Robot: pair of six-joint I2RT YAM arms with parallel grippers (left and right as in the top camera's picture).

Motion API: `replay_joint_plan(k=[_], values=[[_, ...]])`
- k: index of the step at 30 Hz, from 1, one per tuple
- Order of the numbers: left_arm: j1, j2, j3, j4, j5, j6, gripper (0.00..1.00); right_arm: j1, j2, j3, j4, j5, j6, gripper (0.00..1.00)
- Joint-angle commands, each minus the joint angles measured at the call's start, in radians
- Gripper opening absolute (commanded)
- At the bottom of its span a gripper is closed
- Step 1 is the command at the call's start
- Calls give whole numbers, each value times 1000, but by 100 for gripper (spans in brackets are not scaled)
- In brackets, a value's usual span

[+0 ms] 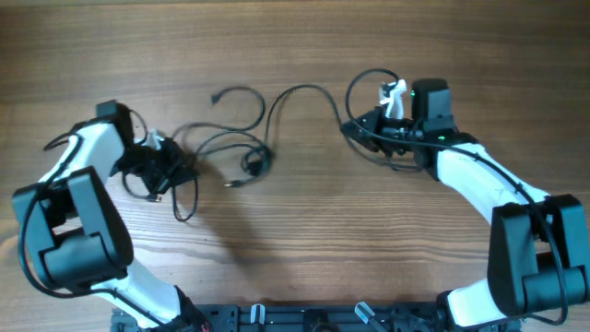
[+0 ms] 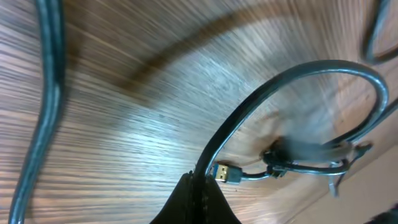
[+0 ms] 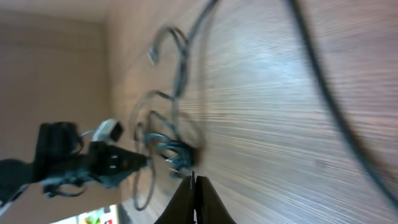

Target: Untangle cables

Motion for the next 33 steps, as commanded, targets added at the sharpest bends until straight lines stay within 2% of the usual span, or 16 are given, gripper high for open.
replay_joint_plan(k=[1,6,10,12,14,15,17,18,21,24,26,29,33], values=[[27,-20,-5,10,27,-5,4,-23,-24,0,-68,85,-95,4],[-3,-20,-6,22,38,-1,4,3,-24,0,-98,15,-123,5],[-64,-20,-6,55,34,-1,4,90,-24,0,-99,10,-237,17],[-95,-20,-6,82,30,-2,4,137,-23,0,-100,27,-301,32],[-117,-20,-6,104,26,-2,4,160,-23,0,-92,72,-283,65],[-125,-20,-6,115,26,-2,4,161,-23,0,-84,76,-250,70],[-138,-20,-6,138,32,-6,4,156,-24,0,-49,21,-186,68],[-142,-20,-6,154,51,-7,4,156,-24,0,-12,-16,-200,58],[-150,-20,-5,264,176,-7,4,173,-24,0,106,-28,-351,48],[-155,-20,-5,356,267,-6,4,193,-24,0,145,42,-385,43],[-163,-20,-6,395,269,3,4,211,-24,0,155,100,-446,37],[-177,-20,-6,392,254,94,4,245,-24,0,162,154,-574,30],[-192,-20,-6,388,254,103,4,297,-24,2,171,281,-694,28]])
